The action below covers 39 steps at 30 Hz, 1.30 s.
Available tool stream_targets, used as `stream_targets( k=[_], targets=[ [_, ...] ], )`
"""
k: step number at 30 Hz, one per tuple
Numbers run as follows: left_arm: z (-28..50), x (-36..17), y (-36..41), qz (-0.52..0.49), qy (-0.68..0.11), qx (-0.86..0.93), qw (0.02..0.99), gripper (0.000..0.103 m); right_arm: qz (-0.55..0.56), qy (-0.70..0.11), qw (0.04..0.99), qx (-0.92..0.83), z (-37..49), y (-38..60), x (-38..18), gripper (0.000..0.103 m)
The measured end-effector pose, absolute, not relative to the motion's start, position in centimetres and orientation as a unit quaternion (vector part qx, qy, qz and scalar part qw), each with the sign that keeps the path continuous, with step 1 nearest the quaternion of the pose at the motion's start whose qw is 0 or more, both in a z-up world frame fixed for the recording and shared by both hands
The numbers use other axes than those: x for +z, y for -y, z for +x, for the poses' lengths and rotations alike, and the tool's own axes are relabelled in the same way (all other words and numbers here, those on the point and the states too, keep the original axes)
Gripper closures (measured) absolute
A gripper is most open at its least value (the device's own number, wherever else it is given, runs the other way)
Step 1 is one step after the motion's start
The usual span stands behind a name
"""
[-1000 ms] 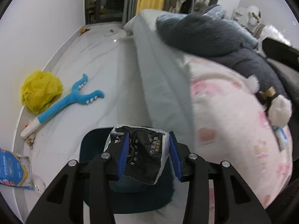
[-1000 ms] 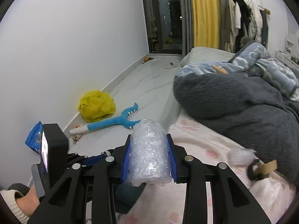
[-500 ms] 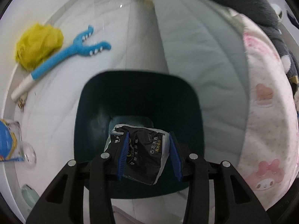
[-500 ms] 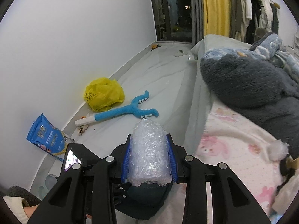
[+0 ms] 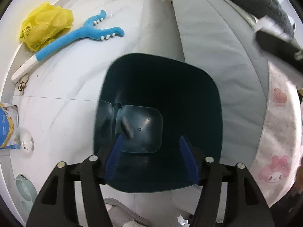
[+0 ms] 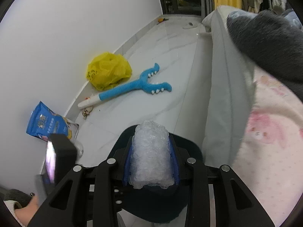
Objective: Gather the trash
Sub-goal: 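Lower the bubble wrap into the bin and open the right tool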
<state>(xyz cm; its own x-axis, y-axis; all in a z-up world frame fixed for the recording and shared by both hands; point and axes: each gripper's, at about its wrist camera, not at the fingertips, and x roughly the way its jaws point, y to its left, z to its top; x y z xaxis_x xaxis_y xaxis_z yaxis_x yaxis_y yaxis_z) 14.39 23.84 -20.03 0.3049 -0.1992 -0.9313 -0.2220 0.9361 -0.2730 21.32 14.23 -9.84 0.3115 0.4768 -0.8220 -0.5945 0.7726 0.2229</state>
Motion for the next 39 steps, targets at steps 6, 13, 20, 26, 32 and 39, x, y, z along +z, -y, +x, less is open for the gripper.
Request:
stream_targets(
  k=[6,13,20,26,32,39],
  targets=[
    [13.2,-17.6,-25.8,-0.184,-0.566,0.021,0.803,0.033,-0.073,-0.509,0.795,0.323,21.6,-16.3,-13.1,0.068],
    [11.9,-14.4,-26.9,-0.175,-0.53,0.039,0.829,0.035,-0.081,-0.537,0.777,0.318,22.0,-18.5,-16.4,0.068],
    [10.6,-9.9,-27.0,-0.127,-0.461,0.07,0.875,0.04,-0.093,-0.559,0.764,0.309,21.8,-19.9,-19.2,0.068],
    [10.4,-7.4,-27.8,-0.115,-0.436,0.081,0.889,0.041,-0.108,-0.578,0.751,0.301,21.5,-20.4,-21.7,0.068],
    [9.8,-5.2,-28.2,-0.118,-0.395,0.084,0.907,0.041,-0.118,-0.592,0.74,0.298,21.1,-20.6,-23.2,0.068],
    [9.5,-2.8,-27.7,-0.118,-0.371,0.089,0.917,0.038,-0.131,-0.601,0.73,0.297,20.7,-20.0,-23.7,0.067]
  ],
)
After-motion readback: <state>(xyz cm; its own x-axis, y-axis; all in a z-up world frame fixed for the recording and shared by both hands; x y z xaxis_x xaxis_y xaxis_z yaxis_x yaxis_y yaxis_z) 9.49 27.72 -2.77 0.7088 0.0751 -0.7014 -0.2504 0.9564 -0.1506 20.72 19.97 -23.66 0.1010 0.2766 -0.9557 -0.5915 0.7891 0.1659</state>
